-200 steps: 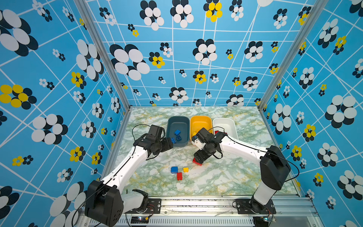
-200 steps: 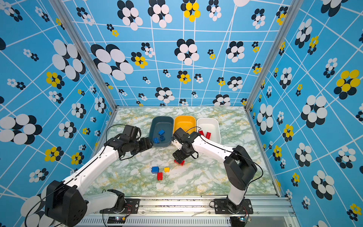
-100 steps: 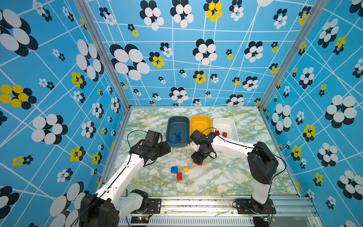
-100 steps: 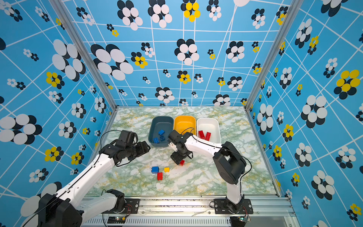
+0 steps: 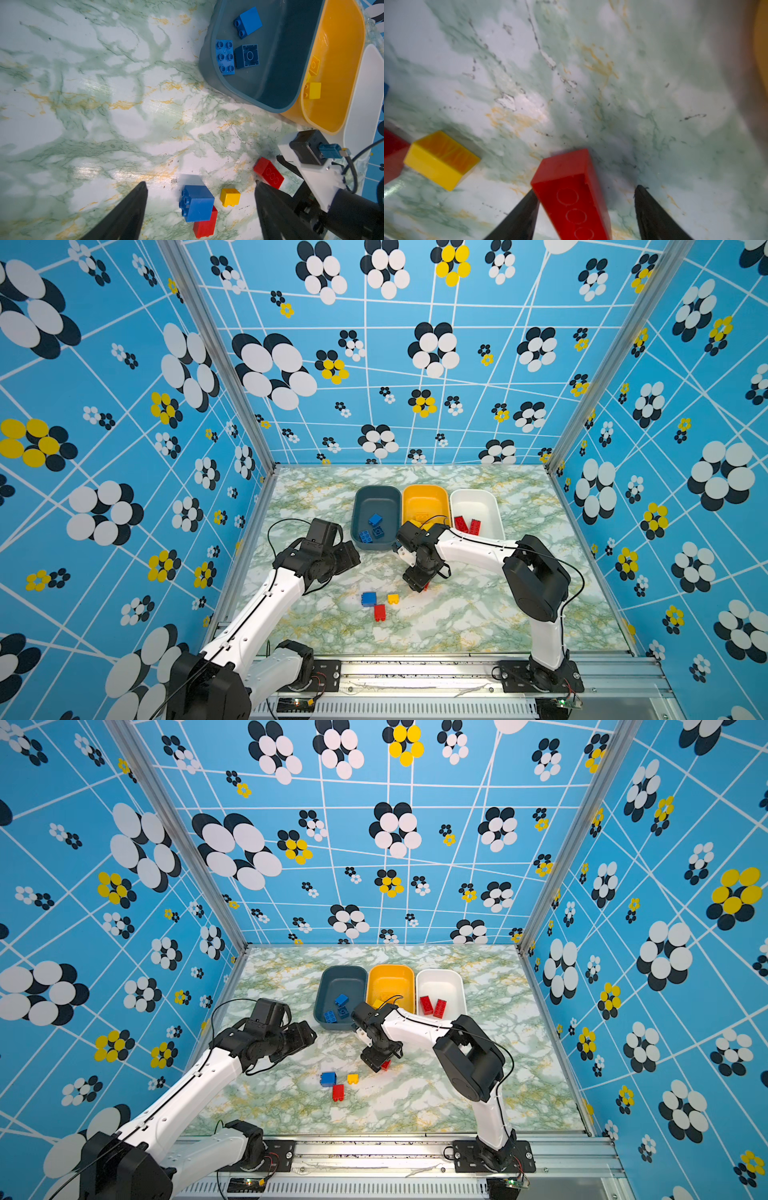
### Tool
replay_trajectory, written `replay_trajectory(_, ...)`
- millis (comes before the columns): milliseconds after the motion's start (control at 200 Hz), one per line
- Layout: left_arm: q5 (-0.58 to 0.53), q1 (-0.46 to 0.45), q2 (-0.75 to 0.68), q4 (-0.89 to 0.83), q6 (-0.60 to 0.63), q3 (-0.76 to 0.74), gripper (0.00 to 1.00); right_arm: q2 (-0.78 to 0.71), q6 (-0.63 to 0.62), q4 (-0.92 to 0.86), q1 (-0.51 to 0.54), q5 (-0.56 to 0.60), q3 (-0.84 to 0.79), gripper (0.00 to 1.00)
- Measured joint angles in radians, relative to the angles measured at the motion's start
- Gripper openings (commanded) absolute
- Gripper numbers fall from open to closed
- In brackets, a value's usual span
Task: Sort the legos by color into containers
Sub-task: 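Lower the right gripper onto the red brick, grasp and lift it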
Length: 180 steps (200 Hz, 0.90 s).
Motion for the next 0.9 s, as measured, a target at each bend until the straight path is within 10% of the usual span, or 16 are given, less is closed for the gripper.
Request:
replay_trajectory(500, -0.008, 0.0, -0.002, -0.015, 0.0, 0.0, 0.82, 0.013, 0.002, -0.013, 0.015, 0.019, 0.024, 0.31)
replay_trajectory(899, -0.008, 0.0, -0.009, -0.015, 0.0, 0.0, 0.82, -0.108, 0.032, -0.044, 0.016, 0.049, 0.017, 0.25)
